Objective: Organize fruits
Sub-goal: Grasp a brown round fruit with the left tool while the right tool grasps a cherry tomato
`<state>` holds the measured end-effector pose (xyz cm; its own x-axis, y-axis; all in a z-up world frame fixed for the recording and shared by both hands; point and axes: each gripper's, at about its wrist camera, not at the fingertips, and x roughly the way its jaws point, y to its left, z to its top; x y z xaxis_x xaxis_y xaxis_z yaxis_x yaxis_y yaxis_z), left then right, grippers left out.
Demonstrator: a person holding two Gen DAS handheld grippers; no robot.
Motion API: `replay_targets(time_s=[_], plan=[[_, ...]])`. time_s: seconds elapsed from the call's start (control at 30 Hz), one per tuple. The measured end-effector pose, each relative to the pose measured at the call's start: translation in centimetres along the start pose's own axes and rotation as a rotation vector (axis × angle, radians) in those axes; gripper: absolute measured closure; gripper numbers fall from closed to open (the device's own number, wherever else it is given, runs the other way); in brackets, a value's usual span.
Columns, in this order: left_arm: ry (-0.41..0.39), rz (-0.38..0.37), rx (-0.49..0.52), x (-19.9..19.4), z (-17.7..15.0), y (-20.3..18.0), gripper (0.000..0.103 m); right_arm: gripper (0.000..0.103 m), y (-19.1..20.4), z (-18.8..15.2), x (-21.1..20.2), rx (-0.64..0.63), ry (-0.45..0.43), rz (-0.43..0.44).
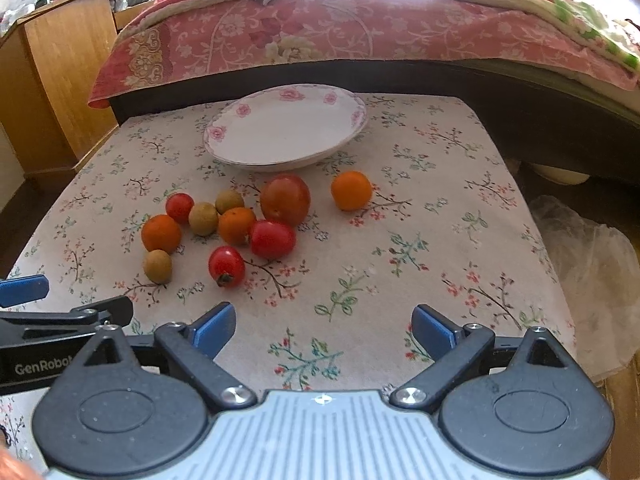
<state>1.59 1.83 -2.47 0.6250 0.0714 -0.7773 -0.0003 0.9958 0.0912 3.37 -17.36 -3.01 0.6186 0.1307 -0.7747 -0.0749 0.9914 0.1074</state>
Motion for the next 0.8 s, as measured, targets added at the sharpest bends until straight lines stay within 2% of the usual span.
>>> replay_targets(time_s=[0.17, 0.3, 0.43, 0.5, 0.8], plan=[[0.007, -0.004, -0.035, 0.6, 0.2, 1.2, 0.008, 0.006, 0.7, 0.7, 0.8, -0.021, -0.003, 0.039], [0.002, 0.009, -0.028, 0.9, 0.2, 1.7, 0.008, 0.014, 1.3, 1.2, 1.7, -0.041, 0.008, 0.092], [-0.007, -0.013, -0.024, 1.0, 0.3, 1.8, 0.008, 0.022, 1.9, 1.5, 2.8, -0.057, 0.027, 0.121], [-0.018, 0.004, 0.000, 1.0, 0.4, 1.6, 0.008, 0.026, 2.1, 1.6, 3.3, -0.068, 0.033, 0.139], [-0.022, 0.005, 0.022, 1.4, 0.3, 1.5, 0.008, 0.037, 2.9, 2.1, 5.0, -0.115, 0.030, 0.161]])
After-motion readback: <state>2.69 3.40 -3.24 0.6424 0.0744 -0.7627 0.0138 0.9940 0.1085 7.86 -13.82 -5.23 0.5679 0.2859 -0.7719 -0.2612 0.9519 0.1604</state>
